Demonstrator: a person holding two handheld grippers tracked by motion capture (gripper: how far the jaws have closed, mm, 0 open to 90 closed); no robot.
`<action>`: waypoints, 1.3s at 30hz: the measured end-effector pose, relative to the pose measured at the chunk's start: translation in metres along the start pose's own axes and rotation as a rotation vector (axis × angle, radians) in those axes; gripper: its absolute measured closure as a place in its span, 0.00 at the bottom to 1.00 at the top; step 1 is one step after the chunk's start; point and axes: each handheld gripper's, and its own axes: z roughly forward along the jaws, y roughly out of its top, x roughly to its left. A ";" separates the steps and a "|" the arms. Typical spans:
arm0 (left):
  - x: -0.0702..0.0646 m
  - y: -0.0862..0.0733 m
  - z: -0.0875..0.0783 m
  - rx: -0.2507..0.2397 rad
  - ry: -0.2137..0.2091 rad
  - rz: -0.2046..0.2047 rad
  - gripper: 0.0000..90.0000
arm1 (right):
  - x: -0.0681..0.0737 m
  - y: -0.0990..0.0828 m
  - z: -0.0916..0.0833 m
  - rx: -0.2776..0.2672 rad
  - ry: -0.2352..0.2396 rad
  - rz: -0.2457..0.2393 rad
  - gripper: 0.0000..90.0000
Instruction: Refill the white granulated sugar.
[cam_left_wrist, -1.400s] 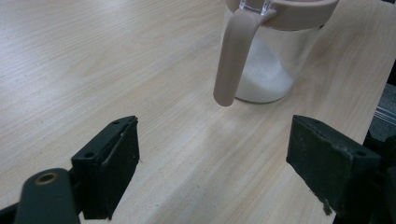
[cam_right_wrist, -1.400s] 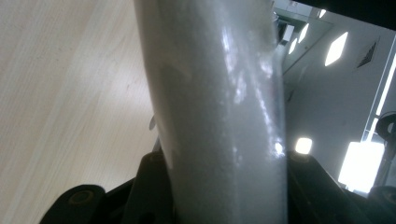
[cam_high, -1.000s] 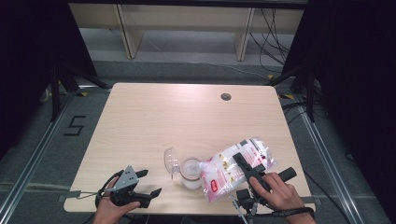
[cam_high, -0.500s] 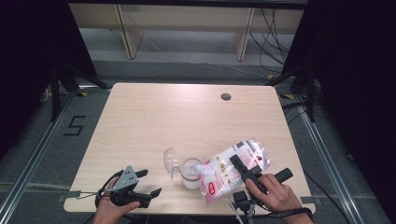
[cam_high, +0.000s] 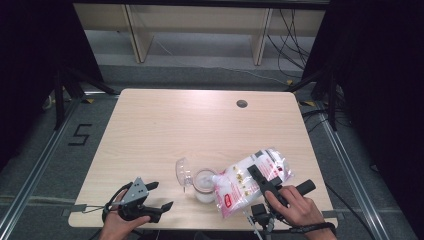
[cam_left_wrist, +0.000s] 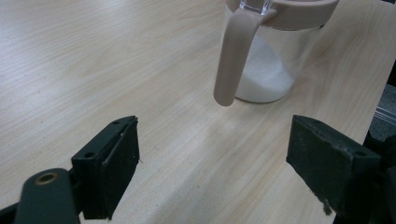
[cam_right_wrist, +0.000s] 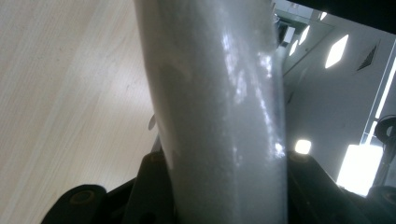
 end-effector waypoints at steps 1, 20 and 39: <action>0.000 0.000 0.000 0.000 0.000 -0.002 0.18 | -0.001 0.001 0.001 -0.018 -0.012 -0.017 0.77; 0.000 0.000 0.000 -0.004 0.001 -0.006 0.18 | 0.000 -0.001 0.000 -0.006 -0.009 0.013 0.78; -0.001 0.000 0.000 -0.006 0.002 -0.007 0.18 | -0.003 -0.004 0.001 -0.030 -0.019 0.005 0.79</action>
